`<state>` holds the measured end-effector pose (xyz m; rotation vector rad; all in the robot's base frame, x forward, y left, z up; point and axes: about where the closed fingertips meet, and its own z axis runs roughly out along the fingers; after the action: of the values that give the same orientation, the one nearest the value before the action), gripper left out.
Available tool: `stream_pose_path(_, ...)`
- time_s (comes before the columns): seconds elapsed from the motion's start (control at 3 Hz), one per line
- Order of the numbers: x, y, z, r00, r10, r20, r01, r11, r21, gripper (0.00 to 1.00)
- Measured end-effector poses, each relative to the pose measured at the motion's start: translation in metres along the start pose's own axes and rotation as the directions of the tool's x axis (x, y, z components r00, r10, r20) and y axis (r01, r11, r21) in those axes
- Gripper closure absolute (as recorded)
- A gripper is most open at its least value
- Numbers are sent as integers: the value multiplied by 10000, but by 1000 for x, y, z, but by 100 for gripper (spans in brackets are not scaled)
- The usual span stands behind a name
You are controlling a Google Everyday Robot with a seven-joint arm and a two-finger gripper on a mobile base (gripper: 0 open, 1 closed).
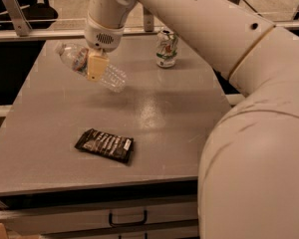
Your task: Knock water bottle over
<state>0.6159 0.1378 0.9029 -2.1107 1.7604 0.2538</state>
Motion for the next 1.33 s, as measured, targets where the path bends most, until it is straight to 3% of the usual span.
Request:
stream_pose_path(0.33,-9,16,19,9960,-696,-568,658,9956,-661,59)
stream_pose_path(0.67,-27,31,35,9878,-1359,-756,1264,9847,-1197,35)
stream_pose_path(1.0,-38,37,42,9822,-1686,-833,1557,9774,-1428,12)
stream_pose_path(1.33,-40,43,46,9806,-1753,-876,1601,9745,-1573,0)
